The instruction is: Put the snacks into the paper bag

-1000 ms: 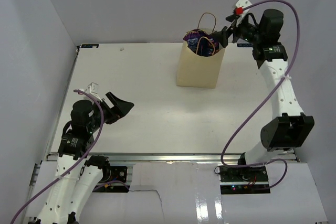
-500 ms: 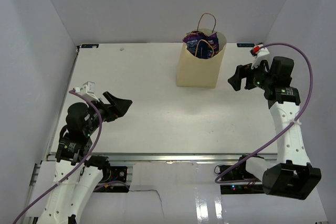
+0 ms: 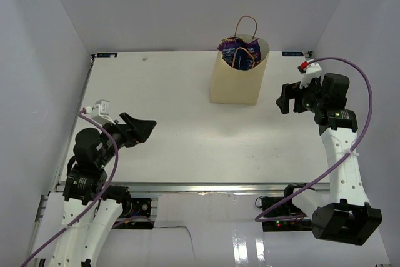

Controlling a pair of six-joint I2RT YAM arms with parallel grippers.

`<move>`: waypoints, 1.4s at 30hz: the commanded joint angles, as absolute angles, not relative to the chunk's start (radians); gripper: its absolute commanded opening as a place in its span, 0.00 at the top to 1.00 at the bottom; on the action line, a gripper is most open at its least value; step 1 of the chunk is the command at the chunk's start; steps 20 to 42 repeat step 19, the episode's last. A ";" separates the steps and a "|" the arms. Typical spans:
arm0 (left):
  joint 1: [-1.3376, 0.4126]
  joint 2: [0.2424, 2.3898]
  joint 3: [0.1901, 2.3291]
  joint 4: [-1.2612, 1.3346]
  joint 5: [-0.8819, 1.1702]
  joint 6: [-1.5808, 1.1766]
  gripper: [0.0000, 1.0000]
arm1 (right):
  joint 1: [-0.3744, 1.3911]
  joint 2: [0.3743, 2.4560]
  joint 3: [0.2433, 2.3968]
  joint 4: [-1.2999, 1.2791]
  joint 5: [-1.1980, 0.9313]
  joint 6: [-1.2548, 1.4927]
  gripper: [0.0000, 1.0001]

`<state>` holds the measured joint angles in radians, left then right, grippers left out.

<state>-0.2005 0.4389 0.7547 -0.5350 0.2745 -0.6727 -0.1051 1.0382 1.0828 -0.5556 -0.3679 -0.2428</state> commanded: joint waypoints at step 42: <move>-0.204 0.331 0.804 -0.649 0.196 -0.661 0.02 | -0.107 1.014 1.128 -0.477 -0.330 -0.186 0.10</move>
